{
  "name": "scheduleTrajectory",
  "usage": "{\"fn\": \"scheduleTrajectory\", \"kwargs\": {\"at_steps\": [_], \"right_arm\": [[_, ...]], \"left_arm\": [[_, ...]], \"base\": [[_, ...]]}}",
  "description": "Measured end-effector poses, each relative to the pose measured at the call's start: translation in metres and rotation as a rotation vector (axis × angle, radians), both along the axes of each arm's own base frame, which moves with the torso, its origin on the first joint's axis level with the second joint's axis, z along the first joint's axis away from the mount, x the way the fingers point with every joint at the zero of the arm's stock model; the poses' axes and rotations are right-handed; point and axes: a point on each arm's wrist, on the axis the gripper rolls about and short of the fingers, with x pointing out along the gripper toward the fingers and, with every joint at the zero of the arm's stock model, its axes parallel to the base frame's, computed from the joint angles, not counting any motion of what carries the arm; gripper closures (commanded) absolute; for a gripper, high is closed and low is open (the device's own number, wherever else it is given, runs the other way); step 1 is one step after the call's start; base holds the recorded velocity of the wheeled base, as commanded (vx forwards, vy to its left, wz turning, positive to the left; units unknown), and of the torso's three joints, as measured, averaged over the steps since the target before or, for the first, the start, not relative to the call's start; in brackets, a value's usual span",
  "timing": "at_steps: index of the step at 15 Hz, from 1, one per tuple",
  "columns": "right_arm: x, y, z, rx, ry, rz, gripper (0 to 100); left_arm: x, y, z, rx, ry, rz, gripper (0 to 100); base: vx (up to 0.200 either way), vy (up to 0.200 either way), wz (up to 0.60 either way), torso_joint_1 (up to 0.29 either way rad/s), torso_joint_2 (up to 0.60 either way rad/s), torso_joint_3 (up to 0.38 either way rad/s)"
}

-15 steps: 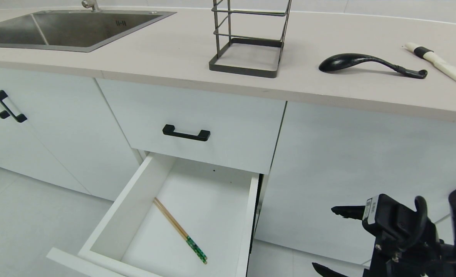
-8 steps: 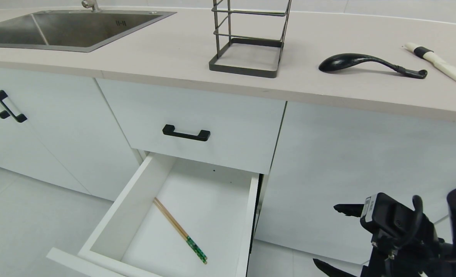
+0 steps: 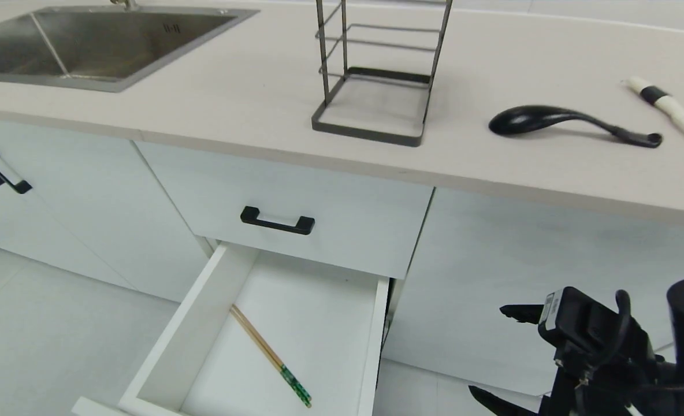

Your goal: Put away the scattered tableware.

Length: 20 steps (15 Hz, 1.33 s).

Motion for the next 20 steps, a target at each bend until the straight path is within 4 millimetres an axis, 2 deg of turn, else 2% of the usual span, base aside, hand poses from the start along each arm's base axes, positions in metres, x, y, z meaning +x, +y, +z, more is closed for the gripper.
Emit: {"fn": "scheduleTrajectory", "kwargs": {"at_steps": [5,8,20], "right_arm": [[0.0,0.0,-0.001,-0.001,0.002,0.002,0],[0.0,0.0,-0.001,-0.003,0.003,0.002,0],[0.013,0.01,-0.002,-0.035,-0.001,-0.011,0]], "left_arm": [[0.0,0.0,0.0,0.0,-0.001,0.0,0],[0.0,0.0,0.0,0.0,-0.001,-0.001,0],[0.0,0.0,0.0,0.0,0.0,0.0,0]], "base": [[0.0,0.0,0.0,0.211,-0.52,-0.201],[0.0,0.0,0.0,0.089,-0.48,-0.22],[0.0,0.0,0.0,0.312,-0.52,-0.248]]}}
